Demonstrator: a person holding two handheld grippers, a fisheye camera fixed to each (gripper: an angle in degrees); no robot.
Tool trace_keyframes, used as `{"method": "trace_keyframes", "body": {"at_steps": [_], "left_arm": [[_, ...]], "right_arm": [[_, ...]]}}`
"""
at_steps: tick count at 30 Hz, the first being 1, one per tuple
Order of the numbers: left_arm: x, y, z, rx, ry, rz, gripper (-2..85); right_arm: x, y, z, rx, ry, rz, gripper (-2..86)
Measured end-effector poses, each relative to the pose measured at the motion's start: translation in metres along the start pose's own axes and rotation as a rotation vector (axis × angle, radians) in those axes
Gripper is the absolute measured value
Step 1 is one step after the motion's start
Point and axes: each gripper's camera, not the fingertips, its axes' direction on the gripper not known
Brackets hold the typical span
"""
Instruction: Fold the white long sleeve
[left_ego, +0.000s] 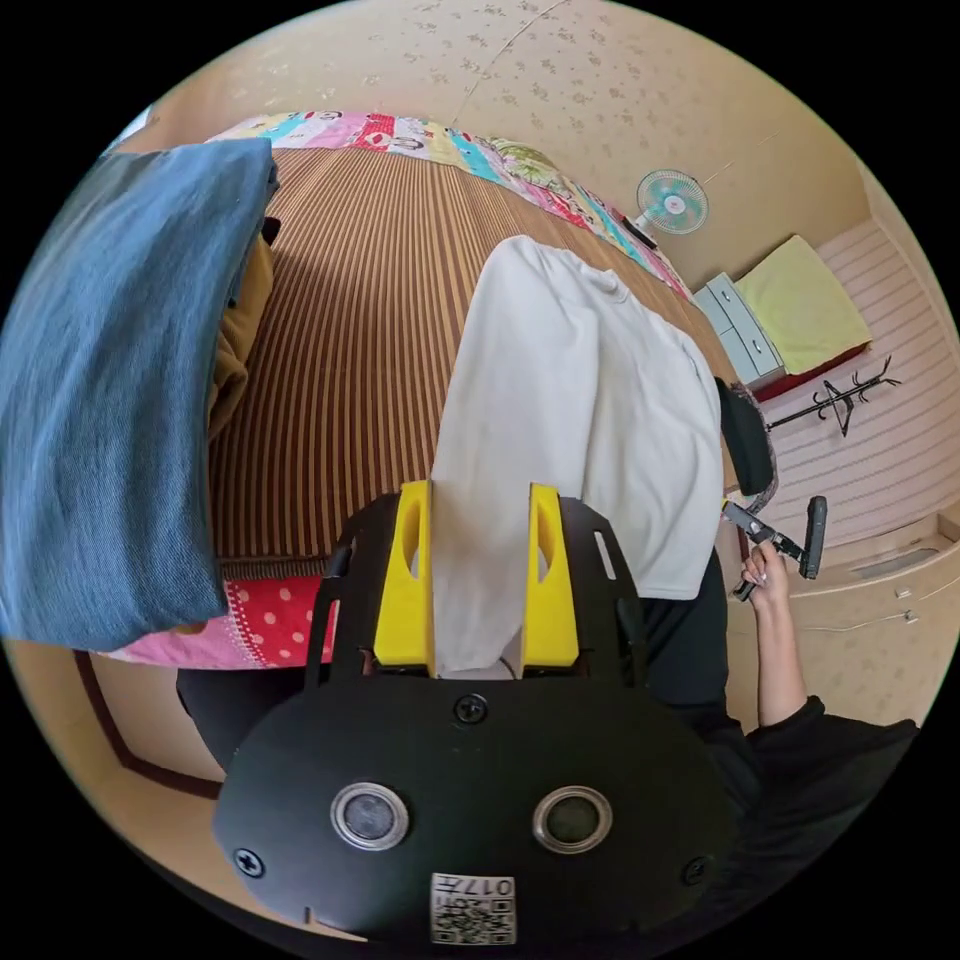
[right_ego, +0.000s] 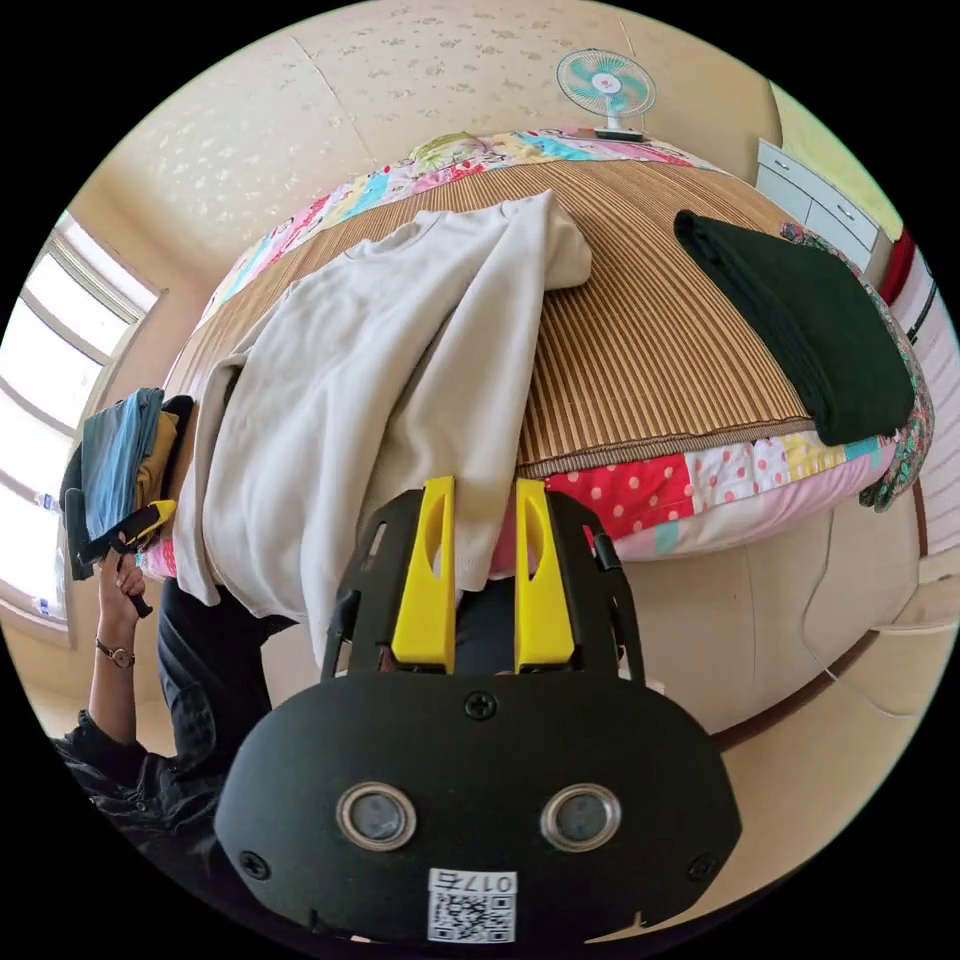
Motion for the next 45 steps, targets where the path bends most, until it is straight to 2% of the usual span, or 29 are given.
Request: {"method": "trace_keyframes", "body": {"at_steps": [1,2,4,5,7,9,11,12,14,16,17,19,21,23,26,29,31,33,35,38,42,45], "left_arm": [[0.005,0.002,0.0,0.016,-0.041,0.022,12.7],[0.011,-0.004,0.003,-0.016,-0.117,0.049,10.9],[0.018,-0.019,0.007,-0.098,-0.156,0.117,7.8],[0.02,-0.032,0.008,-0.182,-0.109,0.147,5.7],[0.02,-0.046,-0.017,-0.186,-0.06,0.165,3.6],[0.015,-0.054,-0.079,-0.009,-0.016,0.163,3.3],[-0.012,-0.051,-0.176,0.271,-0.094,0.001,3.5],[-0.021,-0.045,-0.197,0.34,-0.111,-0.053,3.6],[-0.052,-0.009,-0.259,0.586,-0.13,-0.207,3.7],[-0.066,0.013,-0.272,0.643,-0.097,-0.263,7.4],[-0.07,0.022,-0.266,0.626,-0.059,-0.254,10.4],[-0.064,0.027,-0.237,0.534,0.04,-0.157,11.1],[-0.049,0.026,-0.189,0.378,0.158,-0.044,10.5],[-0.02,0.031,-0.109,0.12,0.248,0.058,10.4],[0.013,0.045,-0.022,-0.114,0.264,0.115,12.1],[0.028,0.052,0.024,-0.208,0.198,0.11,11.7],[0.03,0.05,0.021,-0.206,0.101,0.125,8.9],[0.027,0.045,0.018,-0.279,0.185,0.199,4.7],[0.002,0.042,-0.005,-0.301,0.415,0.187,2.0],[-0.032,0.056,-0.061,-0.203,0.677,0.181,1.3],[-0.044,0.094,-0.092,-0.325,0.687,0.174,1.7],[-0.057,0.131,-0.089,-0.357,0.533,0.09,3.7]], "right_arm": [[-0.001,-0.004,-0.003,-0.029,-0.038,-0.023,4.5],[0.0,-0.012,-0.008,-0.071,-0.059,-0.047,3.8],[0.008,-0.029,-0.025,-0.102,-0.092,-0.092,3.1],[0.022,-0.043,-0.048,-0.076,-0.09,-0.09,2.8],[0.057,-0.061,-0.101,0.073,-0.005,0.007,2.7],[0.102,-0.067,-0.161,0.262,0.104,0.196,2.8],[0.144,-0.057,-0.224,0.443,0.164,0.363,3.4],[0.148,-0.054,-0.234,0.464,0.176,0.375,3.6],[0.153,-0.049,-0.239,0.423,0.185,0.338,4.6],[0.147,-0.048,-0.214,0.314,0.128,0.262,5.7],[0.139,-0.046,-0.188,0.224,0.062,0.184,6.4],[0.123,-0.039,-0.144,0.092,-0.052,0.083,7.1],[0.106,-0.028,-0.106,-0.003,-0.152,0.016,7.8],[0.087,-0.018,-0.07,-0.093,-0.206,-0.017,9.0],[0.077,-0.014,-0.048,-0.172,-0.294,-0.017,9.2],[0.079,-0.02,-0.049,-0.232,-0.312,-0.006,5.6],[0.085,-0.027,-0.063,-0.245,-0.313,-0.046,4.0],[0.096,-0.029,-0.093,-0.177,-0.438,-0.126,3.2],[0.126,-0.02,-0.152,-0.001,-0.703,-0.253,2.5],[0.178,0.0,-0.228,0.157,-0.836,-0.28,2.2],[0.206,0.037,-0.283,0.122,-0.818,-0.382,2.1],[0.229,0.069,-0.281,0.024,-0.75,-0.361,2.6]]}}
